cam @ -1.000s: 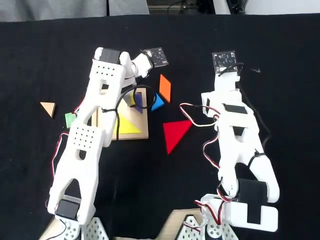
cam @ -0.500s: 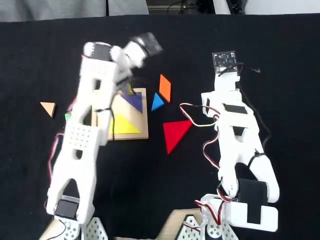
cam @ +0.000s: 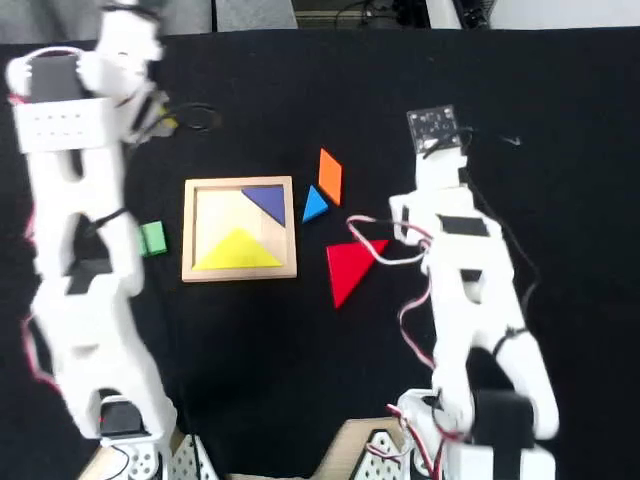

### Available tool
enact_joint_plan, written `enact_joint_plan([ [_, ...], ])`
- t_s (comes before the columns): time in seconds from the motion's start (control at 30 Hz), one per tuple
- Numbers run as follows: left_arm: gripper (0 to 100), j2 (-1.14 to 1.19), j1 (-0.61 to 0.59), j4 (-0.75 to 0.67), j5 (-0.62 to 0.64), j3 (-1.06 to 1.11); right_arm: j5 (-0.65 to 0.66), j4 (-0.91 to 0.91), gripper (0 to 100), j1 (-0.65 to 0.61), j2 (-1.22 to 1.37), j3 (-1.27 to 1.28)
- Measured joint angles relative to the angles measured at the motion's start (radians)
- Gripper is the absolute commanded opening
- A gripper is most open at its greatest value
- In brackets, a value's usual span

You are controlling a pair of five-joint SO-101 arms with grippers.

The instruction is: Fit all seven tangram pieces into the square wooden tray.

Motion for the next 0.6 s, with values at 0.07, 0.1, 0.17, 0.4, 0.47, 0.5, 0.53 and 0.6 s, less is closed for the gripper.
enact_joint_plan([
  [0.07,25,-0.118,-0.055,0.0,0.035,0.135,0.0,-0.02,18.1,-0.02,-0.035,0.041],
  [0.1,25,-0.178,-0.086,0.0,0.044,0.198,0.0,-0.035,18.1,-0.031,-0.046,0.057],
  [0.17,25,-0.298,-0.129,0.0,0.054,0.33,0.0,-0.043,18.1,-0.055,-0.054,0.064],
  [0.4,24,-0.666,-0.258,-0.031,0.141,0.819,0.101,0.092,18.1,-0.166,-0.054,0.018],
  [0.47,20,-0.726,-0.288,-0.081,0.183,0.973,0.123,0.184,18.0,-0.203,-0.054,-0.035],
  [0.5,17,-0.744,-0.311,-0.115,0.21,1.048,0.129,0.232,18.0,-0.224,-0.054,-0.068],
  [0.53,14,-0.764,-0.331,-0.158,0.241,1.129,0.129,0.282,17.9,-0.242,-0.054,-0.103],
  [0.6,9,-0.801,-0.381,-0.258,0.296,1.292,0.138,0.37,17.9,-0.287,-0.054,-0.164],
])
